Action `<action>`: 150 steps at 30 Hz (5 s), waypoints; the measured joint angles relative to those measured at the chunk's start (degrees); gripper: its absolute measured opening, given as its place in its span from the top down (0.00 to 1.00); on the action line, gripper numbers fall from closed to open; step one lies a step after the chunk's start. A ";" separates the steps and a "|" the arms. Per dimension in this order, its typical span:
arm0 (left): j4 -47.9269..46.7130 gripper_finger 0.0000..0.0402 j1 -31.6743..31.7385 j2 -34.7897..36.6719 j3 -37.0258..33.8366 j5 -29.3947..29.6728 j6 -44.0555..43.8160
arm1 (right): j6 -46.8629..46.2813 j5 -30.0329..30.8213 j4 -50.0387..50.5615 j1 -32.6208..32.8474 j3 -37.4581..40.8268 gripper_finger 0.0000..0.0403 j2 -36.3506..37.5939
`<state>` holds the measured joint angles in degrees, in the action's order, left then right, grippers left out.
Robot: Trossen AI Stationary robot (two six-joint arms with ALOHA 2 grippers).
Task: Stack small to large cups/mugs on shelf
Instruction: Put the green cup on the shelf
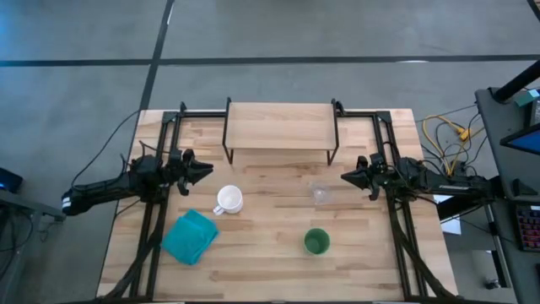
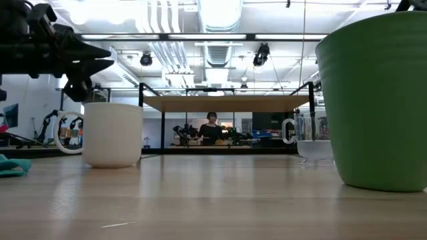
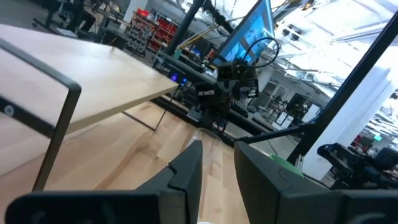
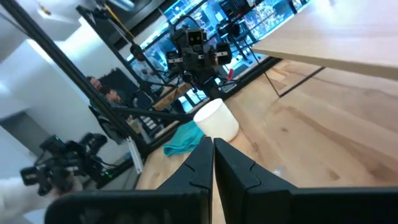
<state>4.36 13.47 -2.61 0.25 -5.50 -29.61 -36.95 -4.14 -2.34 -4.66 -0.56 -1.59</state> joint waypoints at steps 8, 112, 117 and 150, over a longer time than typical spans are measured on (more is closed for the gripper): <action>3.75 0.80 0.02 -1.34 1.21 0.00 0.14 | 1.90 4.23 -0.86 0.02 0.00 0.98 0.01; -29.47 0.80 -31.30 -115.34 101.00 6.05 -24.13 | 23.48 -1.82 63.91 0.02 -84.72 0.98 -59.64; -29.39 0.80 -31.17 -115.10 101.01 6.35 -25.98 | 25.60 -1.81 63.87 0.02 -84.72 0.98 -59.71; -33.53 0.80 -29.92 -114.73 101.26 8.24 -25.53 | 31.16 -1.82 63.84 0.02 -84.72 0.98 -59.71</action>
<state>-29.17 -16.45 -117.34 101.51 2.74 -55.13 -5.79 -5.96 61.49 -4.64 -85.27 -61.30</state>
